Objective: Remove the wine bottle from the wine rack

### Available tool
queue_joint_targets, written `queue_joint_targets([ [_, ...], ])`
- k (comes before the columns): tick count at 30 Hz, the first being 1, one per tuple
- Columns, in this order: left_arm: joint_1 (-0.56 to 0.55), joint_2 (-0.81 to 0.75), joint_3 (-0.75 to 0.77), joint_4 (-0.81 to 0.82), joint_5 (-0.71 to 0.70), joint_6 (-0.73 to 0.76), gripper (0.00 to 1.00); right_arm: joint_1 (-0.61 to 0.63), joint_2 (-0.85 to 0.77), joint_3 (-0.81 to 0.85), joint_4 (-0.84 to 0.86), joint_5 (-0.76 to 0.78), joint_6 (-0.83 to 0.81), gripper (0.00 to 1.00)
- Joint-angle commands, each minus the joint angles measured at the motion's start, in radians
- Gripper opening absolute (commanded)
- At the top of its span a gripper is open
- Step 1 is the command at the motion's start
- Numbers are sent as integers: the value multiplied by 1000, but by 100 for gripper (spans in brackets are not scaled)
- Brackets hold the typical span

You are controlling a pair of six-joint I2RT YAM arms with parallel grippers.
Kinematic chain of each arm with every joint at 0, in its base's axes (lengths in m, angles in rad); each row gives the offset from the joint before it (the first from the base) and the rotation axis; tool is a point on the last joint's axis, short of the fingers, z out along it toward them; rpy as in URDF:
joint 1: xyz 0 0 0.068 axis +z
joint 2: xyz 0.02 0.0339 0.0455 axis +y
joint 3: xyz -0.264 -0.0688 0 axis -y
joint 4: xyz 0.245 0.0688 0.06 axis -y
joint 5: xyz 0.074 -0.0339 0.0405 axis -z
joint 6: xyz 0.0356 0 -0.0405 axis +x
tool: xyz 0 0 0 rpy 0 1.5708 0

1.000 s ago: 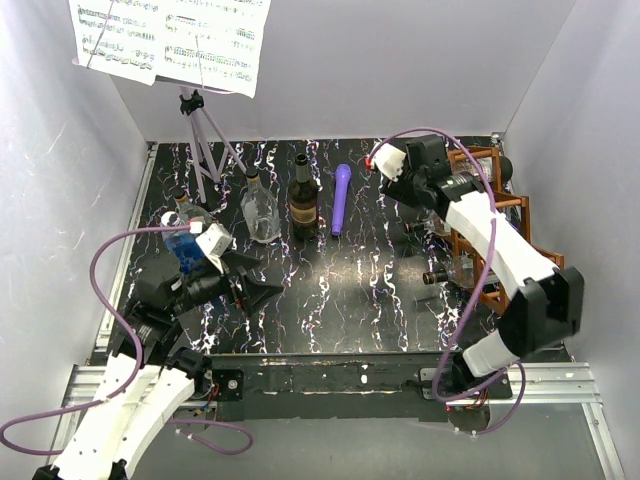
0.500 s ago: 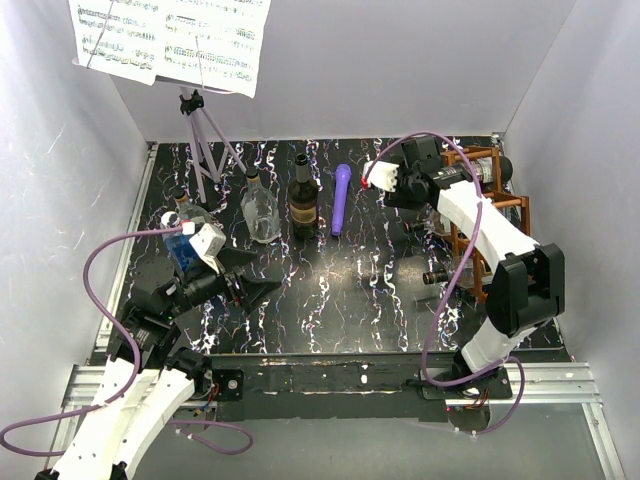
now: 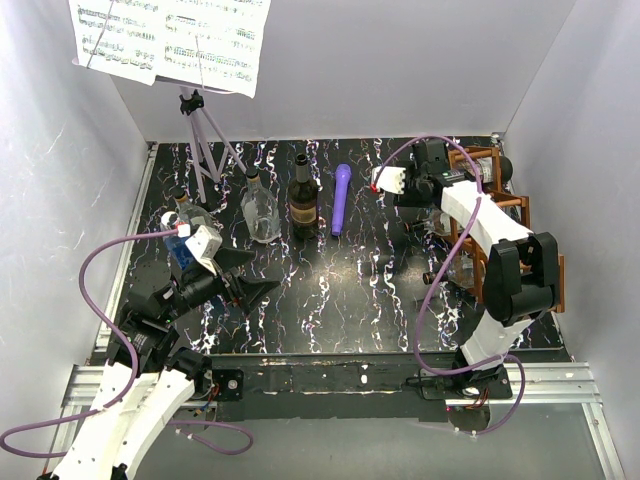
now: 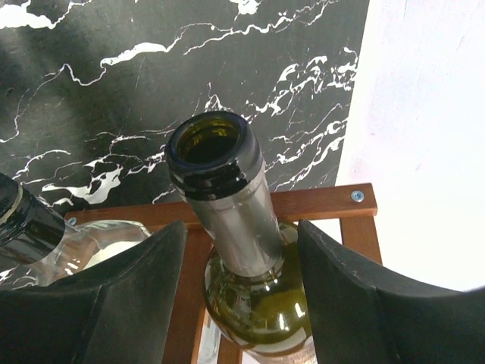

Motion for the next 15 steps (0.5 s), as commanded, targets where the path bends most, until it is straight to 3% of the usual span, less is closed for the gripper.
queue_joint_targets([
  [1,-3,-2,1,7,-12,12,98,-31,-16,-32,74,-73,-79,68],
  [15,-4,-13,1,2,-18,15,98,-55,11,-57,180,-83,-208,60],
])
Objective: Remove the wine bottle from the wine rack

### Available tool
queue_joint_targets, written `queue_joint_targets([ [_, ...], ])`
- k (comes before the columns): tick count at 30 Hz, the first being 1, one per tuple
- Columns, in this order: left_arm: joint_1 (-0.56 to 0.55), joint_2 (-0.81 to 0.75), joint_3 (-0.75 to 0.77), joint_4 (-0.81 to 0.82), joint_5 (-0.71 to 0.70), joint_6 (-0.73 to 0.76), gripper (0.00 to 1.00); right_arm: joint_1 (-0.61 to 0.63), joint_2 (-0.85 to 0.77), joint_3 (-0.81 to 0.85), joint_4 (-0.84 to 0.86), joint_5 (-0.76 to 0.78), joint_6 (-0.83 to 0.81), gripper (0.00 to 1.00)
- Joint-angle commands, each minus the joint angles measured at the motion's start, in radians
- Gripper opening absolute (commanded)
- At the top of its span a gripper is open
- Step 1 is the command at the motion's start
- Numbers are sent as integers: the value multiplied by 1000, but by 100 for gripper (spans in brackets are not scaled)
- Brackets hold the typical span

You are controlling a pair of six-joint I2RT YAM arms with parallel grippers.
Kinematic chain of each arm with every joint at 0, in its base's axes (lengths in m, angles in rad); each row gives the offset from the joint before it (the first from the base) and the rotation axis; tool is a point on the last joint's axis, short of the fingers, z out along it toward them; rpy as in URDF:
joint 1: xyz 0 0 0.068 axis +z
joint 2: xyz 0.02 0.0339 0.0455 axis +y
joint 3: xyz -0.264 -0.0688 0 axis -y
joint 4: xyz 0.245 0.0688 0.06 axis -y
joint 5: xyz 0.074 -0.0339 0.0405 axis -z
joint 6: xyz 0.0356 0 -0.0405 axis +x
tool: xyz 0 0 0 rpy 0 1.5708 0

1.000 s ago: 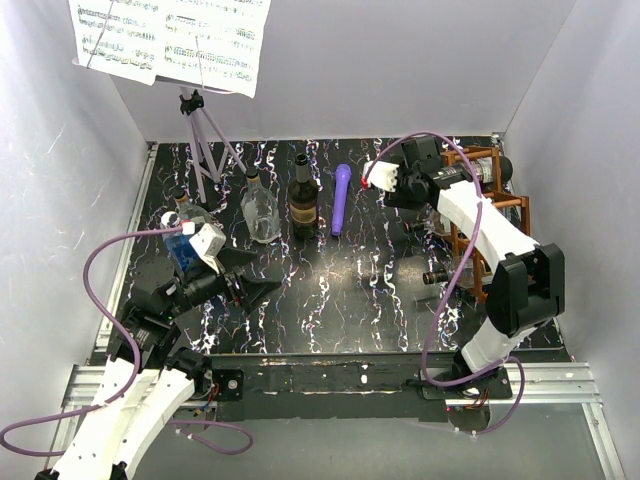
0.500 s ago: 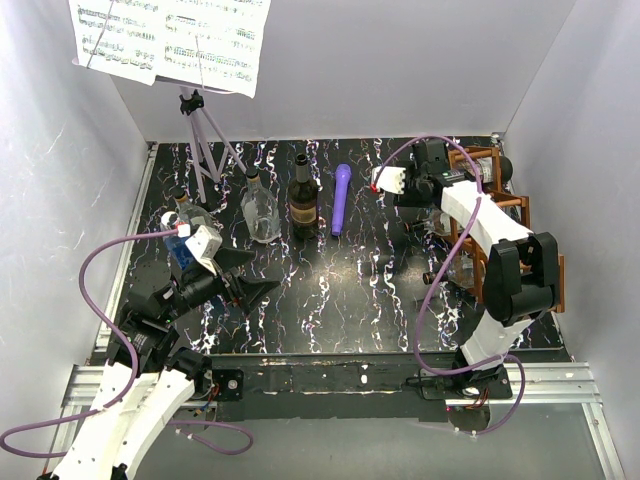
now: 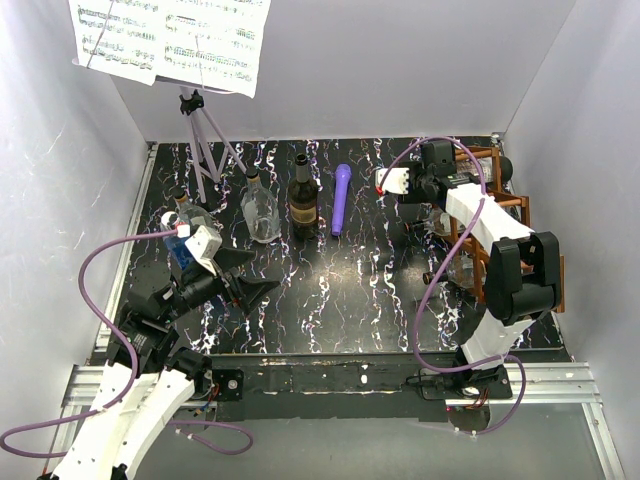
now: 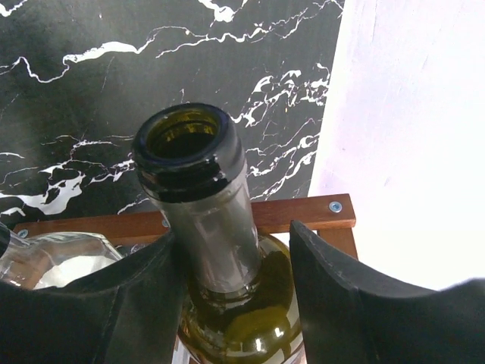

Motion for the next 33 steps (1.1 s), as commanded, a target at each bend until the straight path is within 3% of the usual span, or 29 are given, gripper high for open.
queue_joint_targets([
  [1,-4,-11,1,2,-15,14,98,-9,13,-5,56,-6,-99,58],
  [10,-4,-13,1,1,-24,14,98,-3,-15,-40,64,-15,-99,38],
  [12,-4,-13,2,1,-27,14,98,0,-18,-45,67,-15,-86,24],
  [14,-4,-11,2,1,-29,14,98,8,-23,-48,73,-16,-73,2],
  [33,-4,-33,4,-4,-82,22,98,154,-65,-51,78,45,-24,1],
])
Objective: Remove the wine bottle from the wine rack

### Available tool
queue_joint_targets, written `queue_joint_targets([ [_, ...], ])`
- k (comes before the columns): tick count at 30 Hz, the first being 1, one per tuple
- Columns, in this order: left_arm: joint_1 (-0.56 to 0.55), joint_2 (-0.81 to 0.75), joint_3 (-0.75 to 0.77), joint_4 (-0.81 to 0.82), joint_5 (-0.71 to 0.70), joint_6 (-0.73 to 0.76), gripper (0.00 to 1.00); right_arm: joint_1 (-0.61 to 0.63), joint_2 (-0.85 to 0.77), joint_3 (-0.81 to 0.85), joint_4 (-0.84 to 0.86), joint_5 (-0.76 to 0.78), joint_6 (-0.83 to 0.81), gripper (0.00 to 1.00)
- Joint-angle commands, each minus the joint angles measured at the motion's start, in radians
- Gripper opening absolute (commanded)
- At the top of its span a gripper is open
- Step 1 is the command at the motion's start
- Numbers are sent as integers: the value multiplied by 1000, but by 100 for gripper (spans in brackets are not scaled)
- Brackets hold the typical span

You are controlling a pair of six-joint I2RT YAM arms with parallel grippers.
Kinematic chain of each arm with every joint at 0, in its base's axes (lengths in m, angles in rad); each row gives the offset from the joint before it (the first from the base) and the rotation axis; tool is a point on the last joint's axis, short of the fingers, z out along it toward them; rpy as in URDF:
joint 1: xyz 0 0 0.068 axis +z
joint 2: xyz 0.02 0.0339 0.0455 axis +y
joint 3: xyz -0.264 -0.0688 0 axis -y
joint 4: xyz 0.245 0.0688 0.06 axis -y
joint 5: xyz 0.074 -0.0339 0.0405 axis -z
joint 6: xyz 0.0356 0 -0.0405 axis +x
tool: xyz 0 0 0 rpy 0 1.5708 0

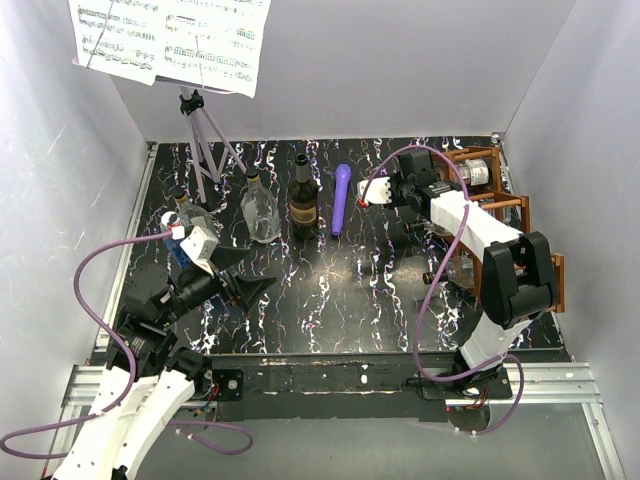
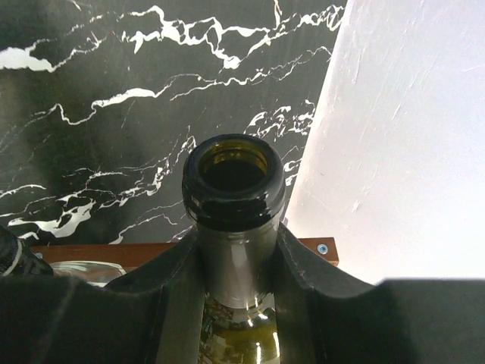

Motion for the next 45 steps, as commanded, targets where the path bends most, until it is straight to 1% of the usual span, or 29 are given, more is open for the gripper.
queue_joint_targets([
  [1,-3,-14,5,-6,-32,17,98,45,-66,-4,19,-32,17,1],
  [11,-3,-38,10,-19,-95,24,98,128,-77,-1,16,-15,45,1],
  [18,-3,-57,13,-29,-152,27,98,157,-78,7,3,16,48,1],
  [22,-3,-58,13,-29,-160,29,98,171,-97,-8,29,8,62,1],
  [35,-3,-77,11,-35,-193,32,98,200,-94,18,17,31,71,1],
  [45,-3,-77,15,-35,-197,35,98,233,-109,35,16,16,98,1],
])
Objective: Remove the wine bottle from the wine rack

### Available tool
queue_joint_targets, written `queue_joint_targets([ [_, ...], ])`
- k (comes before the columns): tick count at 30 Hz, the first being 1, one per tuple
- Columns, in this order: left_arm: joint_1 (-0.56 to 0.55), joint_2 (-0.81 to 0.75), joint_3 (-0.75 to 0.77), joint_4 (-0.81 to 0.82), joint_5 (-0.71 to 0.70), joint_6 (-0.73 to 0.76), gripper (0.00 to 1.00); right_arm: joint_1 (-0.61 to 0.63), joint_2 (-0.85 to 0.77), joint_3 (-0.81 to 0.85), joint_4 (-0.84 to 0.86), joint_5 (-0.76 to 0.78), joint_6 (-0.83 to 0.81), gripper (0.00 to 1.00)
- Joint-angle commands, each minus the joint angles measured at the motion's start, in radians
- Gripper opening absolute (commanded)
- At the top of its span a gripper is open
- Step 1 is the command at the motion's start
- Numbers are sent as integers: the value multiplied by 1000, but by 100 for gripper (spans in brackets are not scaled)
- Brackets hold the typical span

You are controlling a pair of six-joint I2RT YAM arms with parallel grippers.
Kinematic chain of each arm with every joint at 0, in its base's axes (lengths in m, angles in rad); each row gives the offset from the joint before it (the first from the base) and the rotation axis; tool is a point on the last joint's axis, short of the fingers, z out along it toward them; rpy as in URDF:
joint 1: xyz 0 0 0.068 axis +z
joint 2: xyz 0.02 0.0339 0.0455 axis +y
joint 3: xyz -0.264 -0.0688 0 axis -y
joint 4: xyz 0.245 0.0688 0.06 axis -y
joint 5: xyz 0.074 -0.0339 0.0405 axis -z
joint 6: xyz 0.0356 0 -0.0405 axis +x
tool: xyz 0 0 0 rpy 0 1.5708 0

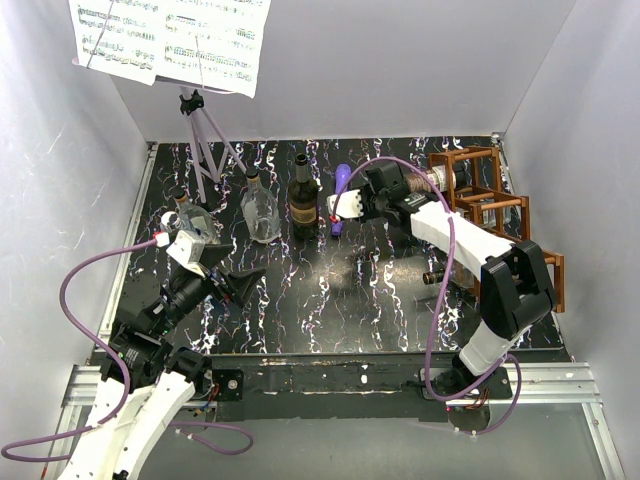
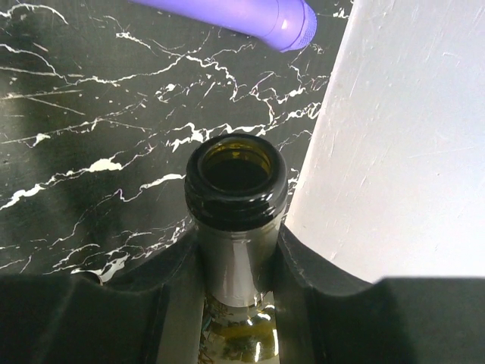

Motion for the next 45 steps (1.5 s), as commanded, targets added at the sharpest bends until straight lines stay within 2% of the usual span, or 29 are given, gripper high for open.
queue_joint_targets([
  [1,-3,-5,15,-5,-17,13,98,25,-59,51,37,-4,12,1],
  [24,-3,-24,13,-3,-20,14,98,92,-70,147,-17,19,107,1],
  [39,-3,-15,13,-2,-22,16,98,108,-148,135,45,0,151,1],
  [45,-3,-11,13,-2,-22,14,98,106,-188,132,118,19,194,1],
])
